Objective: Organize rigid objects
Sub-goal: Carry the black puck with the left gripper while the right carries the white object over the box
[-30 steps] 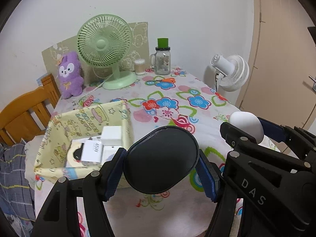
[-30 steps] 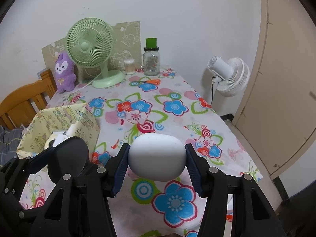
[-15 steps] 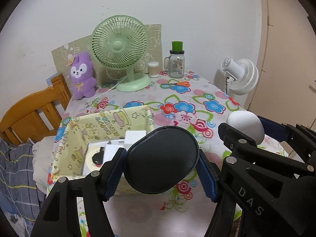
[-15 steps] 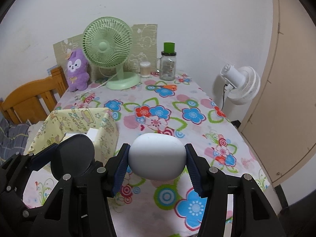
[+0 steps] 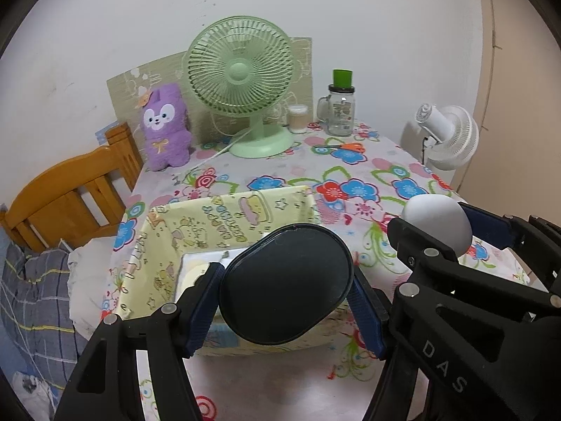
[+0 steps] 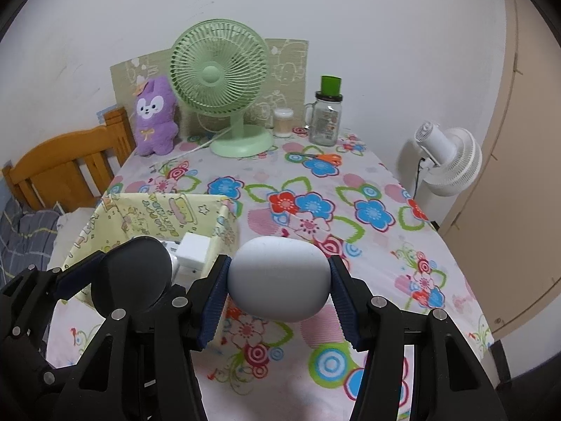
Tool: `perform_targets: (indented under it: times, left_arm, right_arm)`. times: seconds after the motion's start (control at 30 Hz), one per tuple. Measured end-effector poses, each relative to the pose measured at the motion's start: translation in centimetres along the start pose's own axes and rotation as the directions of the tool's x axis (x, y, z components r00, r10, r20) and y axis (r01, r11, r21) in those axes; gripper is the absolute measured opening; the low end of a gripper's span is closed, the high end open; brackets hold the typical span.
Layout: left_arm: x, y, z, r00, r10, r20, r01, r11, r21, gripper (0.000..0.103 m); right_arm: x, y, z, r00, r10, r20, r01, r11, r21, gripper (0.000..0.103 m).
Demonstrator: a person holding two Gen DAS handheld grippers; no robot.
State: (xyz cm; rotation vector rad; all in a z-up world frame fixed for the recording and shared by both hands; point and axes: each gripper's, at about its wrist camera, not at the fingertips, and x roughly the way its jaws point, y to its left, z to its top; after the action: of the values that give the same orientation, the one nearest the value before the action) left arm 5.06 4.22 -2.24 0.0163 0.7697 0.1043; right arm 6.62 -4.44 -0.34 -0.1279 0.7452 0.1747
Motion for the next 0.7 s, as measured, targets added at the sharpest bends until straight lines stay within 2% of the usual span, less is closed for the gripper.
perform_targets:
  times: [0.7]
  left_arm:
    - [3.4,4.5,0.3,0.996,0.049,-0.069,-0.051,0.998,-0.031,0.071]
  right_arm:
    - [4.2,4.9,1.7,0.997,0.067,-0.044,-0.070,0.996,-0.063,0.059]
